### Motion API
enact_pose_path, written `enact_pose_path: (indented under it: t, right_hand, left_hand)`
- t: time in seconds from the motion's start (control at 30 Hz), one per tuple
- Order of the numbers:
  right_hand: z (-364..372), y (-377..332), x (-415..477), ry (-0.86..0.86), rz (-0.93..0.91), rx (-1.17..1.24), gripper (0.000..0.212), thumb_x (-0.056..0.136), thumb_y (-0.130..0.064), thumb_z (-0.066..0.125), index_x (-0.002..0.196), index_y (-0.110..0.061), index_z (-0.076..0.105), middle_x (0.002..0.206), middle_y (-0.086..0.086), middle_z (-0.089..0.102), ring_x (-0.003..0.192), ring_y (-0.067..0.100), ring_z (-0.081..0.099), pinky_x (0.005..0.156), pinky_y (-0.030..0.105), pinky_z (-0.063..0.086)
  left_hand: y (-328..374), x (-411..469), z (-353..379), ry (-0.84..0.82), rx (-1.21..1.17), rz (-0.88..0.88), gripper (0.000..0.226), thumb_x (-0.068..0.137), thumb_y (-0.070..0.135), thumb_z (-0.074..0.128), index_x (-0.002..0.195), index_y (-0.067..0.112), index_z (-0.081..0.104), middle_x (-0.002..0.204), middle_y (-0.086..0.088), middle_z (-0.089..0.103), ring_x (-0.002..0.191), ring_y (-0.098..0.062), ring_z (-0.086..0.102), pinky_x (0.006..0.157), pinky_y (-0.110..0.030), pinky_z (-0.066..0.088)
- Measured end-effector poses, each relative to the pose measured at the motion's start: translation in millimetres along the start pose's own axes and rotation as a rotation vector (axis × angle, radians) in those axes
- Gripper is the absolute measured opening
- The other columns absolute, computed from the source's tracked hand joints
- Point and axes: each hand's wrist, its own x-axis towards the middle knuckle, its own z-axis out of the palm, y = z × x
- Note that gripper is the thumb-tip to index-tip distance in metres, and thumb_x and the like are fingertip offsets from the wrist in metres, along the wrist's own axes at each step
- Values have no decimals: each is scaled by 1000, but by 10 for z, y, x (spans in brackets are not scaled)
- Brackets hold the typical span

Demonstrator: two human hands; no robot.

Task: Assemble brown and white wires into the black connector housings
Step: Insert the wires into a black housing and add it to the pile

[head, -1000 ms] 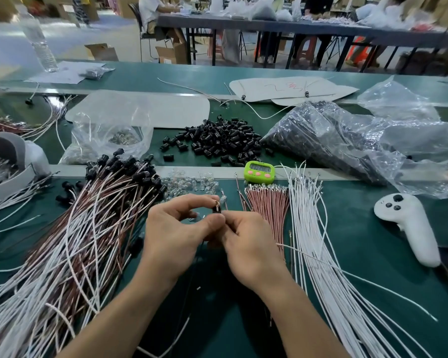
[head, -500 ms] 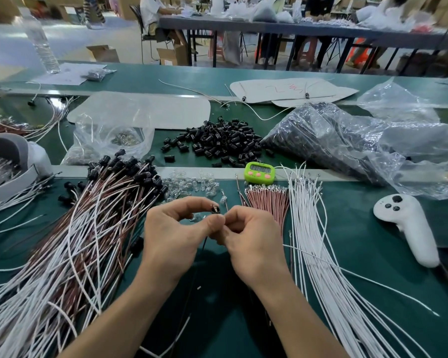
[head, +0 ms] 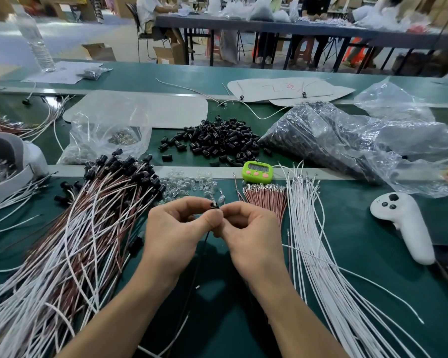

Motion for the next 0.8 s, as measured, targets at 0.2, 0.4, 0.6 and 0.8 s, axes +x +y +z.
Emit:
enact_pose_path:
  t: [0.2, 0.4, 0.6, 0.8]
  right_hand:
    - [-18, 48, -9, -130, 12, -398, 10, 82, -20, 79, 77, -28, 76, 69, -16, 74, 62, -5, 65, 58, 11, 46]
    - [9, 67, 8, -114, -3, -247, 10, 90, -17, 76, 84, -24, 80, 71, -10, 76, 66, 8, 71, 64, 29, 57]
    - [-35, 65, 16, -101, -3, -183, 13, 90, -12, 77, 83, -22, 82, 75, -8, 78, 72, 9, 76, 69, 26, 60]
    - [-69, 25, 17, -144, 38, -192, 15, 88, -13, 79, 78, -24, 81, 72, -6, 77, 70, 9, 75, 70, 25, 60]
  left_hand:
    - [28, -13, -15, 90, -53, -17, 16, 73, 3, 86, 79, 16, 80, 79, -10, 78, 71, -15, 70, 69, -19, 57]
    - [23, -16, 2, 40, 0, 5, 21, 60, 22, 89, 79, 21, 81, 76, -6, 78, 67, -15, 71, 63, -22, 57]
    - [23, -25, -5, 25, 75, 10, 32, 54, 39, 87, 82, 27, 81, 82, -2, 79, 68, -17, 73, 65, -25, 60]
    - [179, -31, -35, -46, -99, 50, 20, 69, 5, 86, 83, 20, 83, 86, -8, 80, 81, -14, 76, 72, -20, 58]
